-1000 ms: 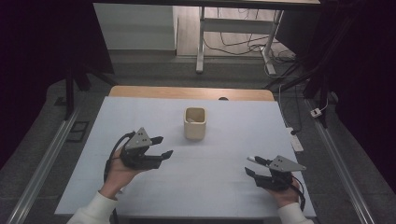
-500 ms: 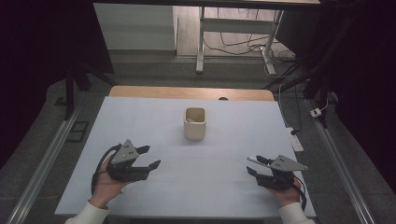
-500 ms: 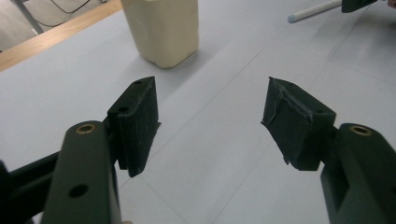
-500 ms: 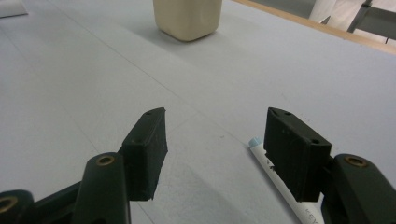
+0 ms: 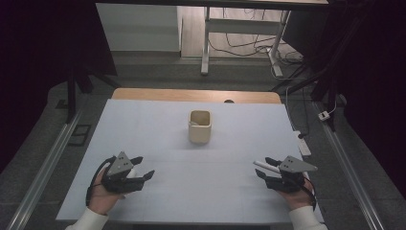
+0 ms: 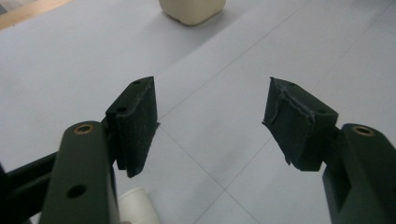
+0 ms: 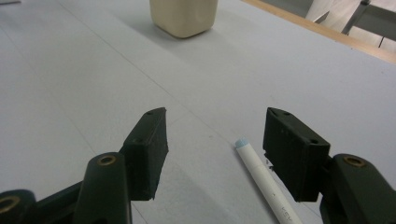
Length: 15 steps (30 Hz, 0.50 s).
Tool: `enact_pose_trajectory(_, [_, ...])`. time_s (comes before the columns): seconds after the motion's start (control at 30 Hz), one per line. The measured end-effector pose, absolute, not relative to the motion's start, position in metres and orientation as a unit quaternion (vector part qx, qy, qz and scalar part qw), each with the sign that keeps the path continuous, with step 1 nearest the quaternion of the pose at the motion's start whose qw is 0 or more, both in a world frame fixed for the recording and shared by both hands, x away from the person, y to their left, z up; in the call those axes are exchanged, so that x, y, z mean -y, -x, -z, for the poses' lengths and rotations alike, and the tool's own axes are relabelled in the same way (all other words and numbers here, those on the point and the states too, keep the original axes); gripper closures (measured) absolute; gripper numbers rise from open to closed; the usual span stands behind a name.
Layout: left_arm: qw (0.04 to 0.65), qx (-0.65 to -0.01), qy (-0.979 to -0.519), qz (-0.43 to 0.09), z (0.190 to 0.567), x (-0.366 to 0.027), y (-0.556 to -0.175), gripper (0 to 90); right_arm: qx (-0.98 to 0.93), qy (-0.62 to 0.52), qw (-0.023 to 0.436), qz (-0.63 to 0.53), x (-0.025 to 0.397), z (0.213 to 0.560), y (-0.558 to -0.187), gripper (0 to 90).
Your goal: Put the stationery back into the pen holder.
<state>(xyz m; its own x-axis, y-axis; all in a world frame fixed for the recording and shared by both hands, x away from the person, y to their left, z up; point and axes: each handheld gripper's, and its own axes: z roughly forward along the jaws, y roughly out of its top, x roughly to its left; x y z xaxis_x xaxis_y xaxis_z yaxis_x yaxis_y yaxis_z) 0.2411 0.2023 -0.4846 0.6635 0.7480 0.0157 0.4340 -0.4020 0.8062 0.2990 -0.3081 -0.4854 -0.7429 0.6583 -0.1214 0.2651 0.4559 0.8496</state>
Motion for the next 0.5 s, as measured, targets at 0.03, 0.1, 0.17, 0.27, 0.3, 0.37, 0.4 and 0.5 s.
enact_pose_trajectory(0.03, [0.407, -0.362, -0.816, -0.192, 0.485, -0.202, -0.242, 33.9, -0.825, -0.28, 0.22, -0.438, 0.308, 0.484, -0.3, 39.5])
enact_pose_trajectory(0.1, [0.406, -0.362, -0.817, -0.189, 0.487, -0.202, -0.242, 33.4, -0.831, -0.279, 0.217, -0.429, 0.306, 0.481, -0.303, 39.6])
enact_pose_trajectory(0.17, [0.405, -0.362, -0.818, -0.189, 0.487, -0.202, -0.243, 32.9, -0.842, -0.274, 0.216, -0.411, 0.305, 0.476, -0.306, 39.6])
enact_pose_trajectory(0.27, [0.404, -0.362, -0.819, -0.185, 0.489, -0.202, -0.244, 32.9, -0.852, -0.272, 0.212, -0.394, 0.304, 0.469, -0.311, 39.7])
enact_pose_trajectory(0.3, [0.403, -0.362, -0.82, -0.184, 0.49, -0.202, -0.244, 32.8, -0.855, -0.272, 0.211, -0.387, 0.304, 0.467, -0.313, 39.6])
enact_pose_trajectory(0.37, [0.402, -0.362, -0.821, -0.182, 0.49, -0.202, -0.244, 32.7, -0.859, -0.272, 0.208, -0.38, 0.304, 0.464, -0.315, 39.7])
enact_pose_trajectory(0.4, [0.402, -0.364, -0.821, -0.18, 0.491, -0.202, -0.245, 32.7, -0.867, -0.276, 0.205, -0.36, 0.302, 0.461, -0.319, 39.7])
enact_pose_trajectory(0.5, [0.4, -0.364, -0.821, -0.182, 0.491, -0.202, -0.245, 32.3, -0.876, -0.276, 0.203, -0.338, 0.301, 0.459, -0.324, 39.3])
